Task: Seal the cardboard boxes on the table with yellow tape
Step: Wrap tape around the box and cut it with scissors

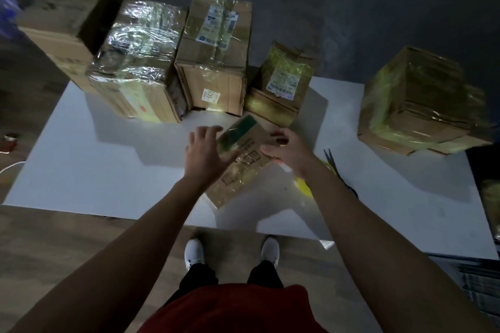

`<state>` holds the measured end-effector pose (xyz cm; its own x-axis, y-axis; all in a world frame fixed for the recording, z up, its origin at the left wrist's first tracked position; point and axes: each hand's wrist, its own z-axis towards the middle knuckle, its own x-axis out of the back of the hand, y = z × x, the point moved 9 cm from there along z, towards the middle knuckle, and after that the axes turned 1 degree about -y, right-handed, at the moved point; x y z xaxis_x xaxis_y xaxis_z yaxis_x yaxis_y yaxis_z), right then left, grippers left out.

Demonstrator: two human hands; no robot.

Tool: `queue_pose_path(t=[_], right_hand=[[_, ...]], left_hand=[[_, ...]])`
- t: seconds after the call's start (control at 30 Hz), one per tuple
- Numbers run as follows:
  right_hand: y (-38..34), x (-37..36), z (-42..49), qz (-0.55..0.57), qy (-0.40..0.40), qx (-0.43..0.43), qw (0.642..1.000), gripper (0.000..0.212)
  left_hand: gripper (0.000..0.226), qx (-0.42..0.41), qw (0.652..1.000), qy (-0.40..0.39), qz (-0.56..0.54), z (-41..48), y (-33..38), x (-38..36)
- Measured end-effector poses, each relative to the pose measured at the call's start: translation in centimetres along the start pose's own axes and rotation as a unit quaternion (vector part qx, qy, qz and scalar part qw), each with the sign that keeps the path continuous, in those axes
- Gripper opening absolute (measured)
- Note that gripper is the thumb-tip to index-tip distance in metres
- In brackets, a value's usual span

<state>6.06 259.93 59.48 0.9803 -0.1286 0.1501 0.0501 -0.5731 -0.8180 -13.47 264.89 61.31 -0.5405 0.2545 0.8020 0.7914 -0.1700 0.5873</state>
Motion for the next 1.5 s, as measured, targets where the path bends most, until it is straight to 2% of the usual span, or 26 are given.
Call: queue_pose_path(t=[0.07,0.13,0.17,0.23,0.33,0.4,0.53,0.63,0.77,0.87,0.97,1.13,1.27,1.33,1.37,1.43,1.5], right_hand=[[-1.6,-0.2,-0.2,-0.022,-0.047,0.026,0.998,0.036],[-3.1,0.1,-0.2,-0.015,-0.044,0.056,0.997,0.033],[-3.9,0.2,-0.4,-0.01,-0.032,0.074,0.997,0.034],[-5.1,-0.1,-0.7,-0.037,0.012,0.101,0.994,0.044],[-5.1,-1.8,-1.4,-0.127,0.079,0.107,0.983,0.07],[-4.6,-2.5,-1.9,-0.132,0.114,0.111,0.978,0.09],[-2.7,-4.1,-2.4,-0.18,0.106,0.091,0.974,0.11],[-2.6,-5.1,-2.7,-0.165,0.073,0.092,0.979,0.099],[-3.4,-4.8,-2.7,-0.145,0.056,0.094,0.983,0.063],[-3.7,-4.6,-2.8,-0.145,0.057,0.102,0.983,0.046],[-3.5,-4.3,-3.0,-0.154,0.071,0.105,0.98,0.041],[-2.1,-3.7,-2.5,-0.136,0.067,0.07,0.986,0.05],[-1.4,-3.9,-2.6,0.053,-0.002,0.044,0.998,0.037],[-1.3,-3.7,-2.5,0.136,-0.028,0.041,0.989,0.034],[-1.2,-3.6,-2.4,0.151,-0.033,0.041,0.987,0.033],[-0.8,-3.3,-2.5,0.137,-0.023,0.04,0.989,0.033],[-0.5,-3.2,-2.4,0.079,0.013,0.042,0.996,0.046]], left_hand=[[0.083,0.052,0.982,-0.136,-0.116,0.1,-1.3,-1.2],[0.067,0.054,0.917,-0.273,-0.286,-1.0,-0.5,-2.9],[0.055,0.053,0.895,-0.296,-0.331,-1.7,0.0,-3.1],[0.044,0.075,0.888,-0.25,-0.379,-2.3,0.1,-2.9],[0.044,0.111,0.895,-0.155,-0.403,-2.8,0.4,-2.9],[0.047,0.15,0.896,-0.103,-0.405,-3.2,-0.2,-3.1],[0.053,0.243,0.881,-0.017,-0.405,-3.1,-2.6,-2.6],[0.06,0.257,0.889,-0.009,-0.379,-2.8,-2.9,-2.4],[0.061,0.257,0.892,0.006,-0.371,-3.1,-3.1,-2.3],[0.058,0.243,0.885,-0.012,-0.397,-3.0,-2.5,-2.4],[0.054,0.209,0.887,-0.045,-0.409,-2.6,-1.6,-2.3],[0.041,0.217,0.872,-0.033,-0.437,-3.0,-1.4,-1.9],[0.044,0.247,0.831,-0.075,-0.492,-3.7,-1.1,-2.2],[0.046,0.246,0.846,-0.07,-0.467,-3.8,-0.6,-2.1],[0.047,0.247,0.865,-0.052,-0.433,-3.8,-0.5,-1.9],[0.05,0.233,0.923,0.001,-0.306,-3.3,-0.7,-0.8],[0.049,0.189,0.97,0.024,-0.153,-2.6,0.1,0.1]])
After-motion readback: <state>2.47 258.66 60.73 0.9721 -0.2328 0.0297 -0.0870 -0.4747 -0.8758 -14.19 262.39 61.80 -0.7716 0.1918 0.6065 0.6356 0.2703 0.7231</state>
